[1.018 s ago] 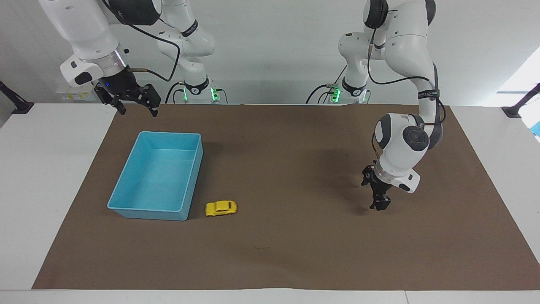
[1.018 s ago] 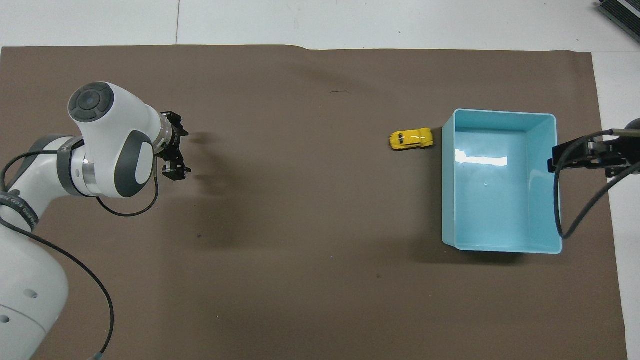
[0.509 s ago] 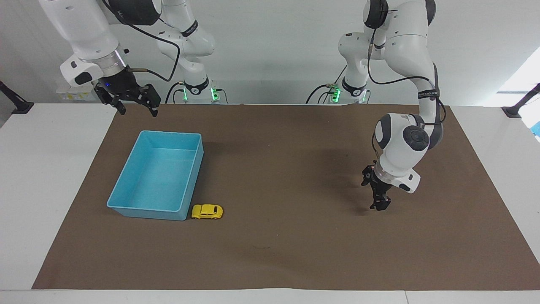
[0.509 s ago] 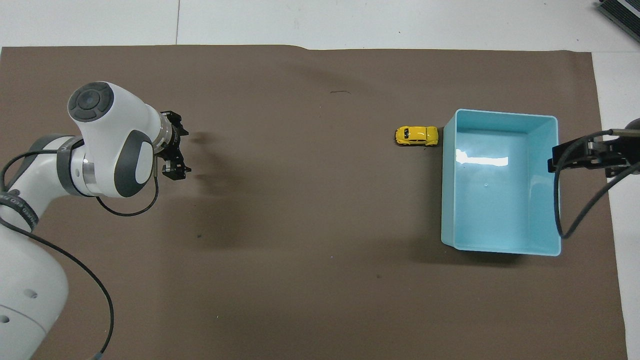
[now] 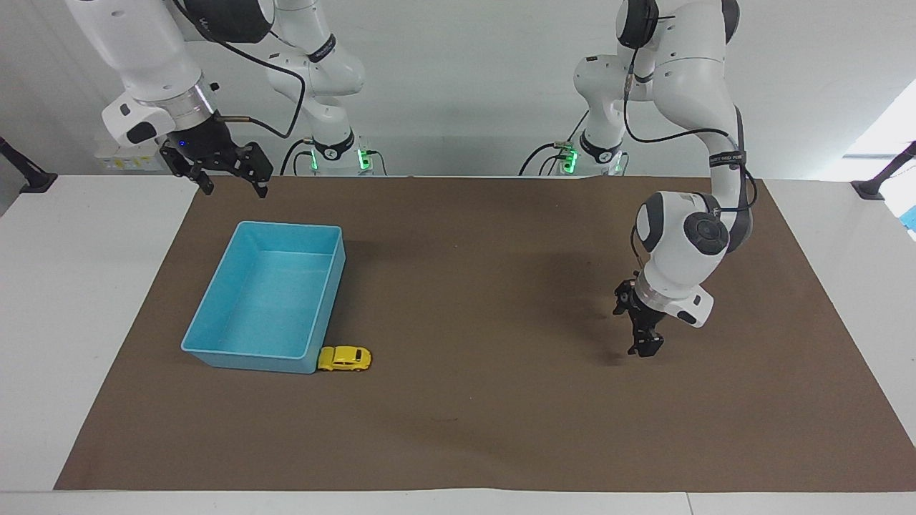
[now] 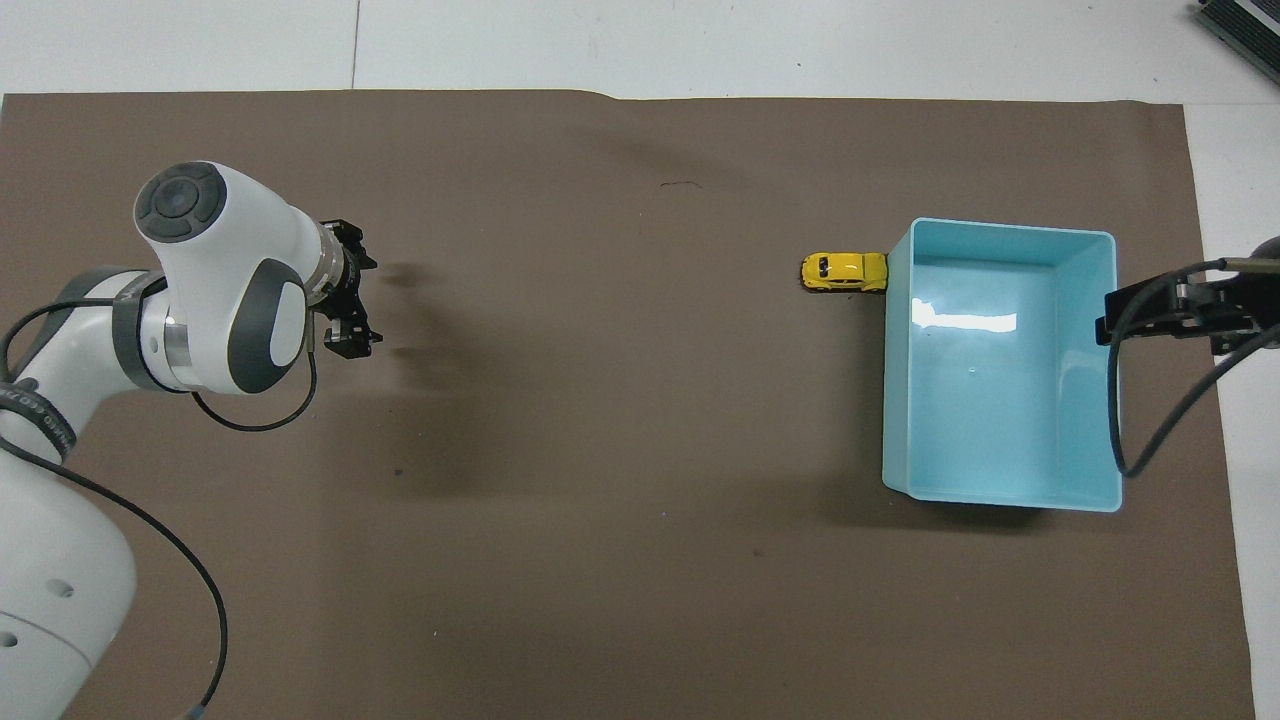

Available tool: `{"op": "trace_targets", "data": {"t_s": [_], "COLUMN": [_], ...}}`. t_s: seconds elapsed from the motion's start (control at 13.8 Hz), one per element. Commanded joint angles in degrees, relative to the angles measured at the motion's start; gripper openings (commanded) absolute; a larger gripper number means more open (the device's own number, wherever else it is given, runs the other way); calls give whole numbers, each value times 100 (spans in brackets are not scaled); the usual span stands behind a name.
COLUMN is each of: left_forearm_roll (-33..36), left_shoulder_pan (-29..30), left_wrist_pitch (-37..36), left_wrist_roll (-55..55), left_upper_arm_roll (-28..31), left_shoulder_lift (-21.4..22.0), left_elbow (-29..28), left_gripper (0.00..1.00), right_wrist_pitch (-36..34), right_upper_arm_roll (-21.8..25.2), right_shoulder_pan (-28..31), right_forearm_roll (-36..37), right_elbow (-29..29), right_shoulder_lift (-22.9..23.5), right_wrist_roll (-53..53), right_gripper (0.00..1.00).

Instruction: Wind up and store yellow beetle car

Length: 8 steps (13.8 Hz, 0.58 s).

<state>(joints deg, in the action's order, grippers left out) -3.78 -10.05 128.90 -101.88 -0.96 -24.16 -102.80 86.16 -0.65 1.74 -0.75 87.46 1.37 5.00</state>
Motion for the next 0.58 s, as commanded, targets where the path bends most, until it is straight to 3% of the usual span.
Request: {"op": "trace_targets", "data": {"t_s": [0.0,0.51], "left_forearm_roll": [52,96], "left_shoulder_pan": [39,65], "left_wrist_pitch": [-23,-522], "left_wrist_roll": [28,98], "left_upper_arm_roll": [-27,-18], "left_shoulder_lift": [43,518], "left_elbow": [23,303], "left_gripper": [100,100], "right_wrist_pitch": [76,67], "right_upper_arm_roll": [-49,-49], "right_shoulder_pan": [64,64], "right_forearm_roll": [-74,-74], "right_elbow": [96,96], "right_shoulder_lift": [-58,-58], "right_wrist_roll": [89,89], "right_gripper": [100,100]}}
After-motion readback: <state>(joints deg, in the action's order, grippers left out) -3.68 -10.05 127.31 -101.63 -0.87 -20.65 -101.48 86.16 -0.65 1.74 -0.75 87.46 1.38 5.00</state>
